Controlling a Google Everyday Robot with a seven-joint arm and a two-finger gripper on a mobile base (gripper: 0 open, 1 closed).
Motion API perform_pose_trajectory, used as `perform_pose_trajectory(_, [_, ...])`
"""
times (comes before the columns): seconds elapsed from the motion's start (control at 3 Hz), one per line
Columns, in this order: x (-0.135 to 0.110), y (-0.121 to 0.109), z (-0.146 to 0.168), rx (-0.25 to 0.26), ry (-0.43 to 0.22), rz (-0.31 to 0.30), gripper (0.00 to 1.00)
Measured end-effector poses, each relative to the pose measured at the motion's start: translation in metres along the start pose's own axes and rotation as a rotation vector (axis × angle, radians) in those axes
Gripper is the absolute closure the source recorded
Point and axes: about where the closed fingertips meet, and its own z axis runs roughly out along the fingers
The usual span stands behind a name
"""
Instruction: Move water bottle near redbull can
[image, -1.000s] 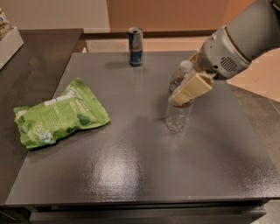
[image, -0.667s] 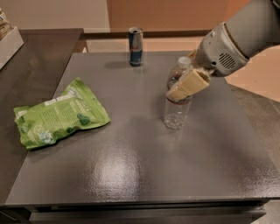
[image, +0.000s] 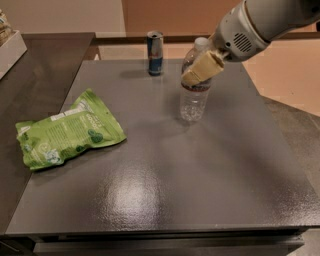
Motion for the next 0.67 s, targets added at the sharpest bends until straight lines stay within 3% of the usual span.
perform_pose_trajectory(0.67, [-0.031,-0.081,0.018,0.135,-0.002,0.109,1.00])
